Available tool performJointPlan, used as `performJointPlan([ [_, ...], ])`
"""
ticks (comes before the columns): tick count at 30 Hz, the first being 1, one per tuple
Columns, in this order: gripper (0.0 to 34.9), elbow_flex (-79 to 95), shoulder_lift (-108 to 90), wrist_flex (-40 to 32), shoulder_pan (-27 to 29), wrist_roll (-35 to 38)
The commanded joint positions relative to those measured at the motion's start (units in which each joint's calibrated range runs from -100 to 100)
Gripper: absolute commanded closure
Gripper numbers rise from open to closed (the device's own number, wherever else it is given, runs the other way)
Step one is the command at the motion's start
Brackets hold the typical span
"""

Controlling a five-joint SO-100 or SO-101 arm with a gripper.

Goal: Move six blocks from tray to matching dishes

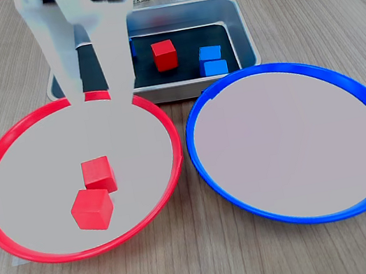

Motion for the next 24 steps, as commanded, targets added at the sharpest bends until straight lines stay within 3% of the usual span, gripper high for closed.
performJointPlan([
  [1,34.3,3.7,-11.3,15.1,0.4,1.7],
  [3,34.6,9.1,-16.5,19.9,0.2,3.3],
  [7,34.0,21.4,-25.1,20.4,-1.3,6.7],
  [9,28.5,26.4,-28.2,19.1,-2.7,6.5],
  [12,20.4,31.7,-31.9,16.7,-5.5,0.4],
  [15,14.9,34.5,-34.2,17.3,-7.2,-6.3],
  [20,13.9,36.7,-35.0,18.2,-6.4,-11.7],
  [24,14.0,37.1,-35.5,20.8,1.2,-7.5],
])
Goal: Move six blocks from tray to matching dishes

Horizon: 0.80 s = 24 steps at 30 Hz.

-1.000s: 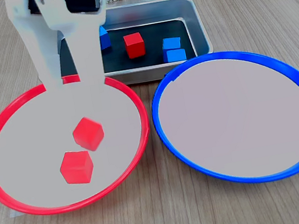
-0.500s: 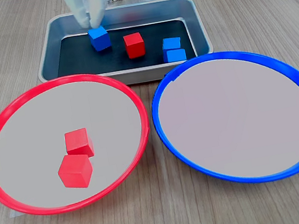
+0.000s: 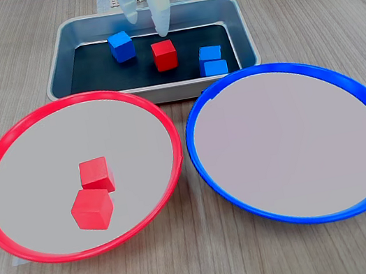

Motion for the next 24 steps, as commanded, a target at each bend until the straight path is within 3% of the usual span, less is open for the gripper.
performJointPlan([
  [1,13.9,0.5,-1.5,2.2,7.0,4.6],
  [7,15.2,2.4,-1.3,1.1,14.5,11.3],
  [19,17.8,11.9,1.1,-11.4,13.5,11.9],
  [20,19.9,12.4,1.1,-12.1,13.3,11.9],
  [21,24.4,13.1,1.1,-12.9,13.3,11.9],
  [22,31.4,13.6,1.1,-13.5,13.1,11.9],
  [24,33.8,13.4,0.9,-13.8,12.2,11.8],
])
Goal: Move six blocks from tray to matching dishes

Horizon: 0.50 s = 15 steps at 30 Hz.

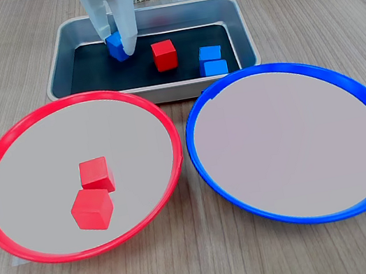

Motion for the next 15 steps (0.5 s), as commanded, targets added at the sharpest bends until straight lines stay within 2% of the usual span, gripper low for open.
performJointPlan([
  [1,34.5,-1.5,-0.2,-0.9,-2.0,-0.8],
  [3,34.6,-6.6,-0.2,1.4,-5.5,-3.4],
  [8,34.7,-33.0,7.7,7.0,-18.9,-14.7],
  [10,34.7,-50.4,19.4,5.6,-26.3,-21.7],
  [15,34.7,-64.6,35.6,0.0,-31.8,-27.0],
])
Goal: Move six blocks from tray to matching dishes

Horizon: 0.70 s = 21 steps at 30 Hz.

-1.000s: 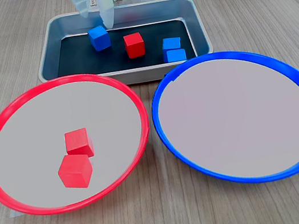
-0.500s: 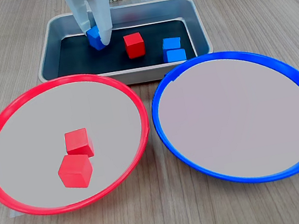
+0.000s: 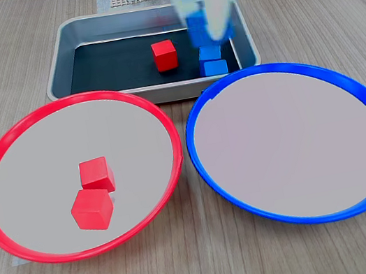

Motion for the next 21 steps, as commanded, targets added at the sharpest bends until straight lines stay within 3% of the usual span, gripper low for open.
performJointPlan([
  [1,34.7,-15.5,14.0,-4.8,-4.3,-4.8],
  [5,34.3,-17.0,20.0,-9.7,-6.4,-5.7],
  [6,29.4,-17.0,20.8,-10.1,-6.8,-5.7],
  [7,19.1,-16.5,21.2,-10.1,-7.2,-5.6],
  [9,10.0,-15.3,20.6,-9.6,-7.3,-5.8],
  [10,10.2,-15.0,20.0,-8.9,-7.3,-5.8],
  [11,14.4,-13.9,17.7,-6.5,-6.8,-5.9],
  [14,21.0,-9.7,11.5,-1.0,-4.5,-5.2],
  [17,32.6,0.8,0.6,7.5,1.5,-3.0],
  [21,33.4,14.2,-8.8,10.2,8.8,-1.7],
])
